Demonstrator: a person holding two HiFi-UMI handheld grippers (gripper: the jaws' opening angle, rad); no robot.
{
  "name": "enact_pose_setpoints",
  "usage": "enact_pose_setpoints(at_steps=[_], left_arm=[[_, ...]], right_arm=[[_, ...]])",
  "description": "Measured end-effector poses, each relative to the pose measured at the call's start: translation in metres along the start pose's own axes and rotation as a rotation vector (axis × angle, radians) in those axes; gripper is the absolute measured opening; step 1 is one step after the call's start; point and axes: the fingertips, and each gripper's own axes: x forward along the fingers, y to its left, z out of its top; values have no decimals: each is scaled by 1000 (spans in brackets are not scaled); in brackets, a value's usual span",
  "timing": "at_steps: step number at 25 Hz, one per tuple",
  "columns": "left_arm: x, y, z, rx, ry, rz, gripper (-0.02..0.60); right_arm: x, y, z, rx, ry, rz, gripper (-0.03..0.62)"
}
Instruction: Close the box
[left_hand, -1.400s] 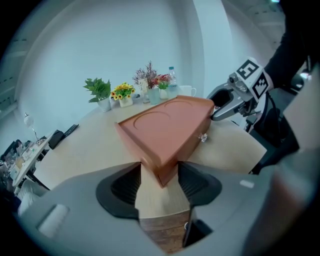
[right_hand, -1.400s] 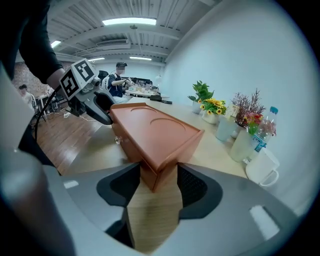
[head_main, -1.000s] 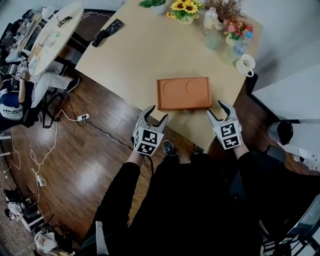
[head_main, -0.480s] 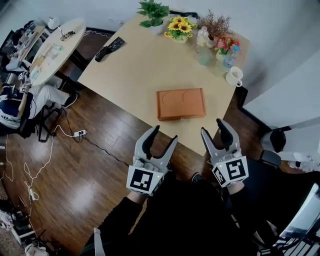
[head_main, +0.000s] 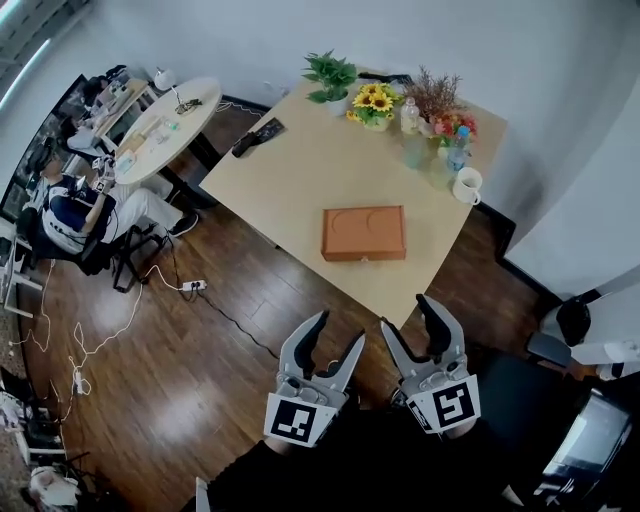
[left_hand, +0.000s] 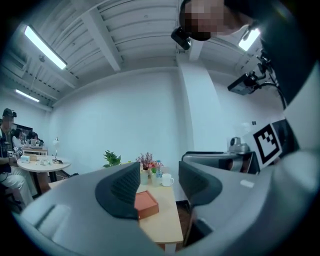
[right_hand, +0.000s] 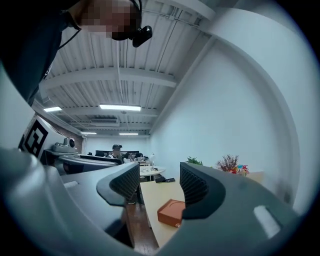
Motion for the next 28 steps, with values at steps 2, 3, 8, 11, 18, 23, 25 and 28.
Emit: enact_pose_setpoints(at_steps=[2,3,8,11,18,23,25,28], left_arm=[[-5,-3,4,5,-16,-8,222],[-7,-4,6,7,-23,-18,221],[-17,3,22,1,-66,-65,216],[-24,16,27,-10,-90,-69,216],[-26,30,25,-14,-90,-80,216],[-28,23,23,-17,-85,-106,216],[-30,21,23,-15,-81,-106,216],[-32,21,22,-14,-79,-100,216]], right_arm=[[-8,4,2,2,-8,-13,244],[-10,5,5,-1,-14,-23,244],[-9,14,31,-35,-59,-73,218],[0,27,38,-69,-69,-69,216],[12,39,34,-93,-40,-76,216],[8,40,32,-91,-38,-81,215],[5,41,31,-89,-36,-81,215],[2,43,31,-93,-36,-80,215]])
